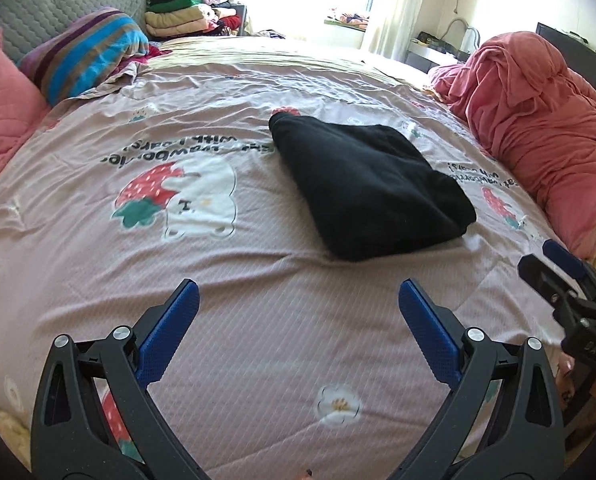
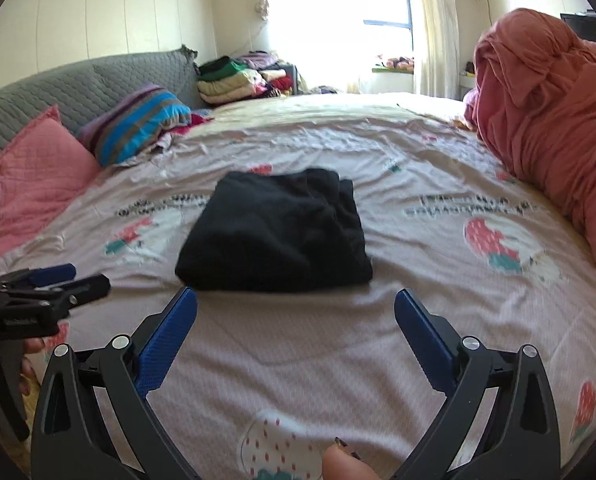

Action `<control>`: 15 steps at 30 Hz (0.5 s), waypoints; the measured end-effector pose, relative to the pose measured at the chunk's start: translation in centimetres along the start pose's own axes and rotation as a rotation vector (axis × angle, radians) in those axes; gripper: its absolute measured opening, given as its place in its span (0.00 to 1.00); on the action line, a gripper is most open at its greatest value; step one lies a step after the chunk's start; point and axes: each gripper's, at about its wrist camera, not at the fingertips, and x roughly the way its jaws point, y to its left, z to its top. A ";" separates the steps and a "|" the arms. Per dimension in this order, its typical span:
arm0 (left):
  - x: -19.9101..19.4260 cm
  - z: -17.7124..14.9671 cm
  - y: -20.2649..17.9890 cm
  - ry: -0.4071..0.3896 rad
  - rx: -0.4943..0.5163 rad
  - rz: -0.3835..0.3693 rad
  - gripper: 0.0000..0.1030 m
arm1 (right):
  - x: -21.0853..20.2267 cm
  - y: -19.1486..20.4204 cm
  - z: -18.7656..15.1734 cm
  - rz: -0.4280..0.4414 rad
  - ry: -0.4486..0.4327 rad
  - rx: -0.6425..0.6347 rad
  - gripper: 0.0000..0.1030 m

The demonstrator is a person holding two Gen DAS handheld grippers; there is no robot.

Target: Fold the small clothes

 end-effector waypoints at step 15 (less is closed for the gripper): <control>-0.4 -2.8 1.0 -0.005 -0.031 0.016 0.91 | 0.9 0.5 -3.3 -0.054 0.071 0.005 0.96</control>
